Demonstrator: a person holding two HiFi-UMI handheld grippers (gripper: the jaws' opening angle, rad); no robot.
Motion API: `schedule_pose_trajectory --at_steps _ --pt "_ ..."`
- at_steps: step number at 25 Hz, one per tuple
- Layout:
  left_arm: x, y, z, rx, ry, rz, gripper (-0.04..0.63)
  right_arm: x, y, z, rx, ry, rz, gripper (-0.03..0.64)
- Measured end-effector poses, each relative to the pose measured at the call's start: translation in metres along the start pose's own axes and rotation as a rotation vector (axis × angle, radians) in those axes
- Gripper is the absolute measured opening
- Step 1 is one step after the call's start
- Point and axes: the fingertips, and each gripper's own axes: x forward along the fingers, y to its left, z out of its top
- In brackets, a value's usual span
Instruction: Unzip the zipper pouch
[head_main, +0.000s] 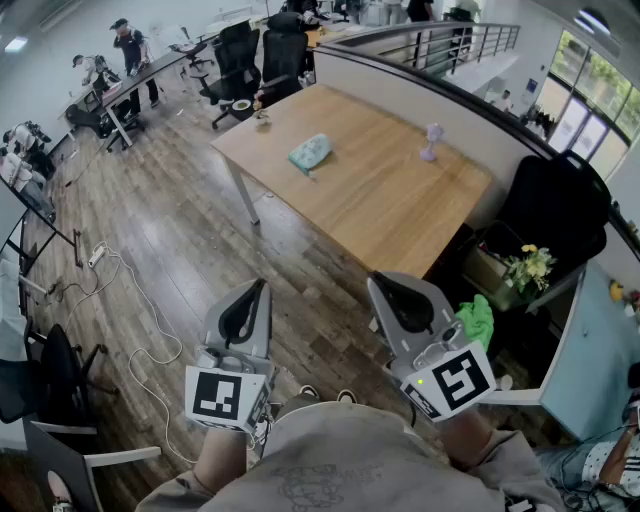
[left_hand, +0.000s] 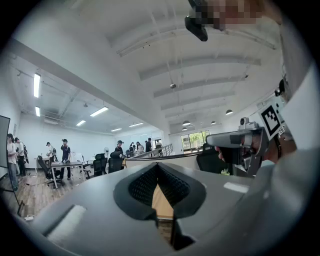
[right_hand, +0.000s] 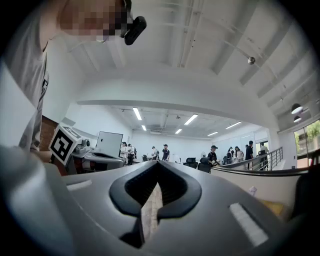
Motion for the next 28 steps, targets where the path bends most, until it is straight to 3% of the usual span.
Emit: schedule_pose_trajectory --at_steps 7,11,18,22,23,24,25,28 --pt "0.003 -0.007 0.001 0.010 -0.025 -0.006 -0.002 -0.005 -0.007 -0.006 0.018 0.004 -0.004 0.011" --pt "0.004 -0.011 -0.003 -0.004 0.031 0.000 -0.002 -0.005 -0.010 -0.007 0.017 0.003 0.002 0.011" --pt "0.003 -0.016 -0.001 0.002 -0.012 0.022 -0.002 -0.013 -0.016 -0.017 -0.001 0.014 0.020 0.011" --pt "0.004 -0.008 0.004 0.005 -0.030 0.070 -0.001 -0.016 -0.032 -0.009 0.034 -0.039 -0.009 0.014" --pt "0.004 -0.005 0.003 0.002 -0.023 0.085 0.000 -0.015 -0.036 -0.006 0.042 -0.062 -0.026 0.050" --pt "0.005 -0.002 0.001 -0.001 -0.020 0.096 0.058 -0.013 -0.040 -0.003 0.044 -0.080 -0.038 0.164" --pt "0.007 0.001 0.000 -0.004 -0.025 0.106 0.144 -0.010 -0.042 -0.002 0.043 -0.090 -0.046 0.209" --pt "0.011 0.011 -0.002 -0.014 -0.031 0.122 0.198 0.001 -0.045 -0.006 0.036 -0.081 -0.048 0.215"
